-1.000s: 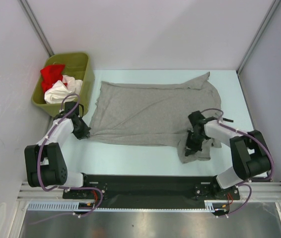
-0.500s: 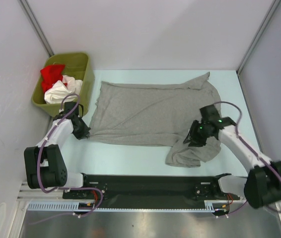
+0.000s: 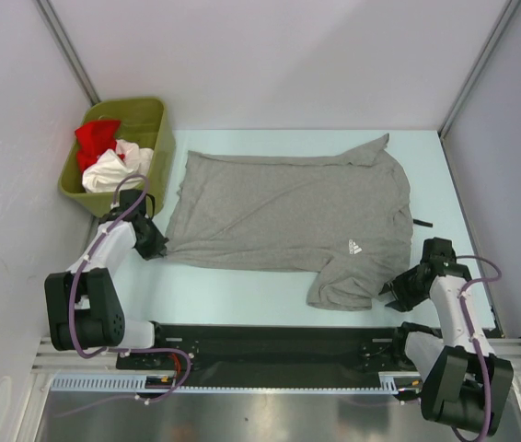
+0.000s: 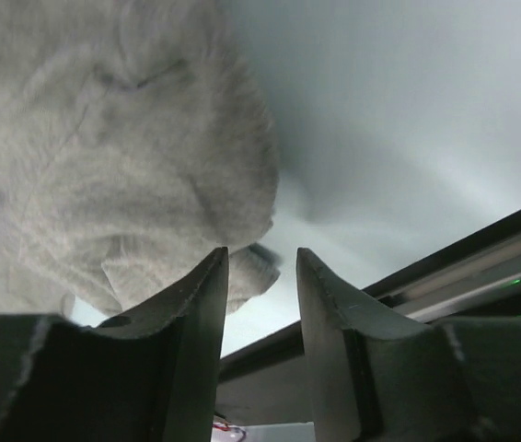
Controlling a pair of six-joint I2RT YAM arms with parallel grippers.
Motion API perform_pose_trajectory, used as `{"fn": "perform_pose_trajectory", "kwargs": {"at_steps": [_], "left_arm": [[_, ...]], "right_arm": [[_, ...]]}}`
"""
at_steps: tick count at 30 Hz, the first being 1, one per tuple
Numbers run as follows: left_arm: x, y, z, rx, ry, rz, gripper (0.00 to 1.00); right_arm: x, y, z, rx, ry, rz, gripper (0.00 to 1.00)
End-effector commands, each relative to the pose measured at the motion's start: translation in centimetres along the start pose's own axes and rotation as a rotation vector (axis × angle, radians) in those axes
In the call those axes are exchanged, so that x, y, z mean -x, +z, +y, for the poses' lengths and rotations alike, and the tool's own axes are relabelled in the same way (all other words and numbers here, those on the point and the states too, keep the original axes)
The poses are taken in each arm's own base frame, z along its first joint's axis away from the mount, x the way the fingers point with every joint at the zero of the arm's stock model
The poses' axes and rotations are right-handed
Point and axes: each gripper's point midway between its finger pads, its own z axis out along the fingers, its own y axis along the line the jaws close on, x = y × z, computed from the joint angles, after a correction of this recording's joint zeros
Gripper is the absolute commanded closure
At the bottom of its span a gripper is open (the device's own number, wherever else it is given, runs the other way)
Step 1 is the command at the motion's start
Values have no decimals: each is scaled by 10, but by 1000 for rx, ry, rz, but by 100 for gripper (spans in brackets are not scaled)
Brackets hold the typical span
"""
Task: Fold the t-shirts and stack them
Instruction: Fold the tshirt
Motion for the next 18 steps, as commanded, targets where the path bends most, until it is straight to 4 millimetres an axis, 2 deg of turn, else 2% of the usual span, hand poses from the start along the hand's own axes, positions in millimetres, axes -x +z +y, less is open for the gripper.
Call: {"fn": "perform_pose_trajectory", "kwargs": {"at_steps": [1,10,14,18], "left_arm": [[3,-1,-1,-17,19,-7,99],[3,0,-2,-17,18,0,100],[5,0,-4,-20,15,2,100],[4,2,-5,-20,13,9,100]], "right_arm": [[18,6,-3,-10,32,-62,58],[35,20,-2,-14,23,-113,53],[43,24,4,8,17,-143,53],[43,30,5,3,11,-133,55]]}}
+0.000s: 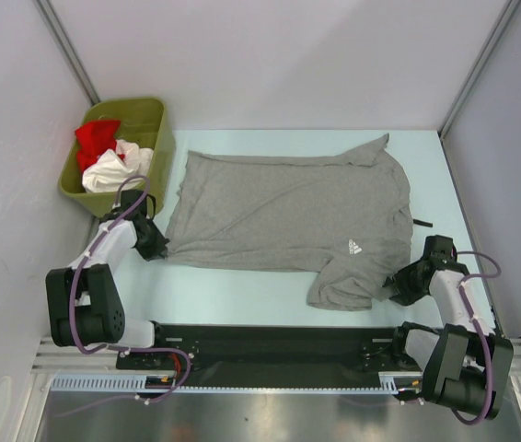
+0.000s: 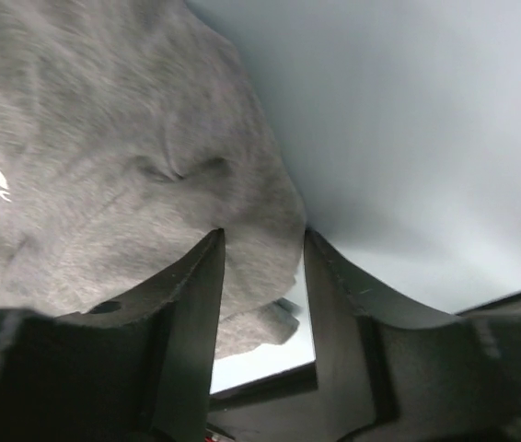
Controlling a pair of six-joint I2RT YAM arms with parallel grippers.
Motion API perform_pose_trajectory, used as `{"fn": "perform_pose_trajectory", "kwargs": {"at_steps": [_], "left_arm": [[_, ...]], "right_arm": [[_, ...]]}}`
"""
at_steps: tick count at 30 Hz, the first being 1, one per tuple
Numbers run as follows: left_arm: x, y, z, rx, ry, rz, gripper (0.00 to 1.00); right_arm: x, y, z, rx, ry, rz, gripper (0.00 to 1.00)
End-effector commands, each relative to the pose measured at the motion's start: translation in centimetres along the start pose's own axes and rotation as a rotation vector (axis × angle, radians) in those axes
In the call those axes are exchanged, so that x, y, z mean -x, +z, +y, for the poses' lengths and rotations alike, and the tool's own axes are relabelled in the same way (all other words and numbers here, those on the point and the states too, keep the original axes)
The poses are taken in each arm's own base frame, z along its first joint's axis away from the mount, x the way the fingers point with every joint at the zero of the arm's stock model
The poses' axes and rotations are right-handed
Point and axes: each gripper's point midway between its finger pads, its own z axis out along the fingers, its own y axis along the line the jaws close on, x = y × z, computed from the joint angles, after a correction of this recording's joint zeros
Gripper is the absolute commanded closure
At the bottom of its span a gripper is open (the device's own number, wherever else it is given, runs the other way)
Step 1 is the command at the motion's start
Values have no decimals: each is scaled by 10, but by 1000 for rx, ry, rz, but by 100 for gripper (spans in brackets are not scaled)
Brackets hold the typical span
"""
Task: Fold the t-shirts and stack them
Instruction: Fold the tshirt
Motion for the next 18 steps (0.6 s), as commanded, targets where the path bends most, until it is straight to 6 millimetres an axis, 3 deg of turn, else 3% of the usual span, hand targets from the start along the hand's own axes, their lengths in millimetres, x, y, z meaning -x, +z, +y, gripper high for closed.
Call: {"fn": "perform_pose_trajectory", "kwargs": {"at_steps": [1,3,6,7,10,11,13,14,18], "left_arm": [[8,-3,-4,-18,7,-18,100],[9,-3,-4,-18,8,-21,100],[8,-4,-3,-17,8,-22,100],[9,-5,-4,-19,8,-26,100],[12,-11,-3,-21,10,-50,100],[12,-13,-3,-20,15,-54,100],[14,-15,-2,-20,16,-68,100],[15,-18,-2,-25,15,-79,100],[14,-23,-1,-30,12,-94,100]], "right_arm": [[11,10,4,12,-17,-49,57],[11,11,7,24,-18,-48,61],[10,11,11,45,-18,-46,97],[11,7,14,44,-24,-46,100],[20,-10,17,30,-59,-82,100],[34,-25,28,48,-73,-127,100],[45,-42,29,15,-114,-166,100],[59,-58,41,31,-131,-217,100],[79,-95,57,36,-198,-286,100]]}}
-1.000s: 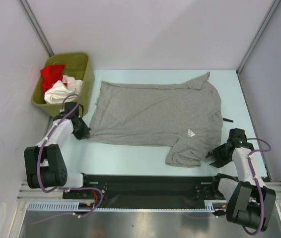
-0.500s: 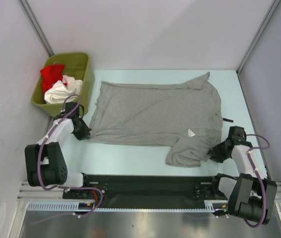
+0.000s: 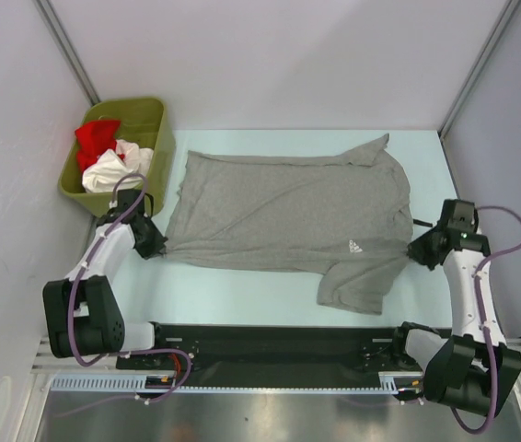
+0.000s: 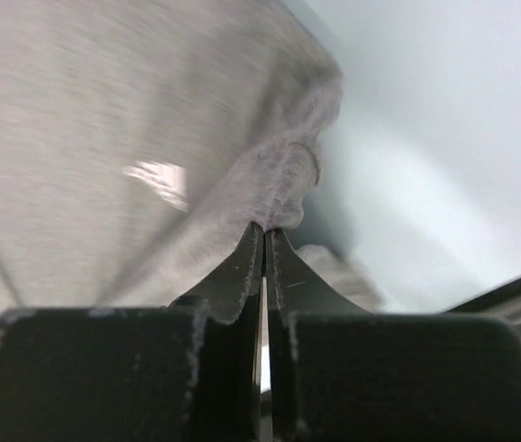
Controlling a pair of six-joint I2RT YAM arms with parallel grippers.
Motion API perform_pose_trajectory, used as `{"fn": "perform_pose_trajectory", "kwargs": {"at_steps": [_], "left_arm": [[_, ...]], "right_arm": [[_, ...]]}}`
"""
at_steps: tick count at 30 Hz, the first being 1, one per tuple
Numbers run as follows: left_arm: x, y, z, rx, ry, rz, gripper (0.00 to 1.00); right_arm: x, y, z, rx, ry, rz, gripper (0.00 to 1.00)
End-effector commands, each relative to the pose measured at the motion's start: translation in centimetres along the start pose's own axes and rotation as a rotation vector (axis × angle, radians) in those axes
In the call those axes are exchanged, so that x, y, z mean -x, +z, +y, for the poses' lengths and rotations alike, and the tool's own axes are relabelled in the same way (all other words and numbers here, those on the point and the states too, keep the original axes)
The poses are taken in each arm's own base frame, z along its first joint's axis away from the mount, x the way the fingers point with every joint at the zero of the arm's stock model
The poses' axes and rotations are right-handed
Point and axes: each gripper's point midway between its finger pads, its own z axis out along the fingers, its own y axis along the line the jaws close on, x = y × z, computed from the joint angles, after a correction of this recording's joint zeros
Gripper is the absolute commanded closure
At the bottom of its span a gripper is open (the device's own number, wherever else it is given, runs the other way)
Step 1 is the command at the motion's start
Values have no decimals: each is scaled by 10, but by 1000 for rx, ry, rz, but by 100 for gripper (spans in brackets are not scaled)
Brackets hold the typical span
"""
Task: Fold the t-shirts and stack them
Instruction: Fold the tshirt
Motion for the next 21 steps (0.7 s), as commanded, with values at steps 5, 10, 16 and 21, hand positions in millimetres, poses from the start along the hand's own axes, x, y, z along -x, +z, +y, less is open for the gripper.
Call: {"fn": "perform_pose_trajectory", "kwargs": {"at_steps": [5,10,16,21], "left_arm": [[16,-25,-3,-37,23,-96,100],[40,-53,-19,-95,26,-172,99],[82,-92,-45,-171,35,-280,100],[114,-130,-72,-266,64,-365,100]], "right_arm": [[54,-60,26,24,-153,-173,100],[102,-108,66,117,-185,-318,100],[142,-145,115,225,-187,-401,100],[156,-168,128,251,-207,-465,100]]}}
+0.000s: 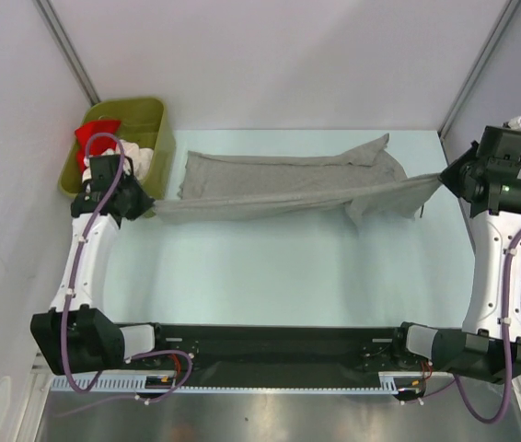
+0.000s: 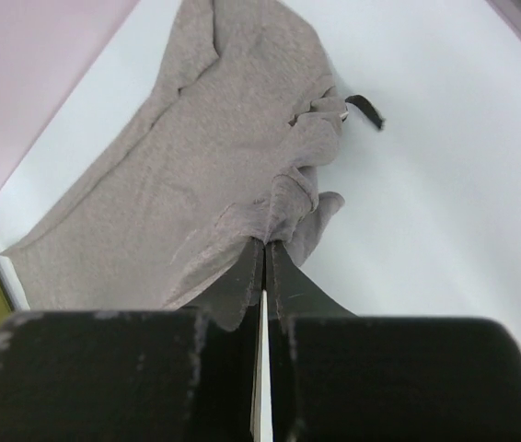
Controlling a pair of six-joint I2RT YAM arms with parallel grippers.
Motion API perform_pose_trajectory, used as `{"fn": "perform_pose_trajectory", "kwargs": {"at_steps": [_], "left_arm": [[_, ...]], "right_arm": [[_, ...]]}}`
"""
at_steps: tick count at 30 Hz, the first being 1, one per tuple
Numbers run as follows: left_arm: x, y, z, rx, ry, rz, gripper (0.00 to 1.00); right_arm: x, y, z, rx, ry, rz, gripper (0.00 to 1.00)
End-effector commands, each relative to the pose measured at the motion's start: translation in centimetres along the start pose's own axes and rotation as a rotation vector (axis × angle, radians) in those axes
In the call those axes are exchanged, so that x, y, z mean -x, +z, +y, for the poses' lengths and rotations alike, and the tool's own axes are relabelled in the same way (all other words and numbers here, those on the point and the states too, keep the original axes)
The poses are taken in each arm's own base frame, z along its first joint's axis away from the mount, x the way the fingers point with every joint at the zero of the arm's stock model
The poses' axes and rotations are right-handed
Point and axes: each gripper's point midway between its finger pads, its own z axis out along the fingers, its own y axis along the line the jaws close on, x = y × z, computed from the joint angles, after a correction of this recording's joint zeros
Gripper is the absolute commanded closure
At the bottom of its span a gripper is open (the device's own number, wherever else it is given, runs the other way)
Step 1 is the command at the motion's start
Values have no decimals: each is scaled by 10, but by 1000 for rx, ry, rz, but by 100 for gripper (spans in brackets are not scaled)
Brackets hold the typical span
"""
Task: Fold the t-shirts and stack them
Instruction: Fold the tshirt
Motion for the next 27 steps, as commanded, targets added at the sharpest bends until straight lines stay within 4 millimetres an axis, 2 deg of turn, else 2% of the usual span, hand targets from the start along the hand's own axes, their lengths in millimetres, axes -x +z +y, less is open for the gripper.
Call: {"fn": "perform_pose_trajectory", "kwargs": {"at_steps": [1,3,4,5,6,8,9,12,13,15,16,17,19,20,23,24,27], "left_arm": [[34,-20,-29,-114,41,-73,100],[45,-29,-44,-176,50,-102,100],[44,-31,-45,-179,45,-98,100],[41,-31,-36,-141,30,-94,100],[26,-27,-24,-103,13,-68,100],[0,-18,0,-15,-38,-20,100],[-33,-7,19,28,-52,42,100],[-81,4,60,142,-156,146,100],[-107,9,79,195,-220,201,100],[-129,11,107,253,-358,262,93],[-129,9,120,292,-409,258,89],[-130,5,124,314,-413,263,78],[-119,2,133,369,-394,222,64],[-117,2,134,372,-389,219,51],[-123,7,132,361,-392,253,44],[-132,9,129,341,-400,287,44],[-145,11,126,320,-407,325,43]], "right_arm": [[23,-14,6,8,-32,-83,100],[18,-18,4,-3,-31,-67,100],[15,-21,1,-13,-28,-59,100],[9,-20,-6,-37,-26,-38,100],[-8,-18,-19,-81,-30,20,100],[-28,-21,-35,-124,-31,65,100],[-55,-17,-54,-176,-33,142,100],[-90,-28,-82,-238,-32,214,100],[-111,-25,-96,-270,-29,273,100],[-128,-31,-102,-267,-27,314,100],[-141,-30,-108,-281,-26,352,100],[-147,-30,-108,-274,-22,374,100],[-155,-29,-108,-270,-24,411,100],[-158,-28,-105,-254,-21,428,100],[-162,-26,-102,-249,-44,454,100],[-163,-24,-103,-253,-52,462,100],[-165,-20,-101,-245,-55,472,100]]}}
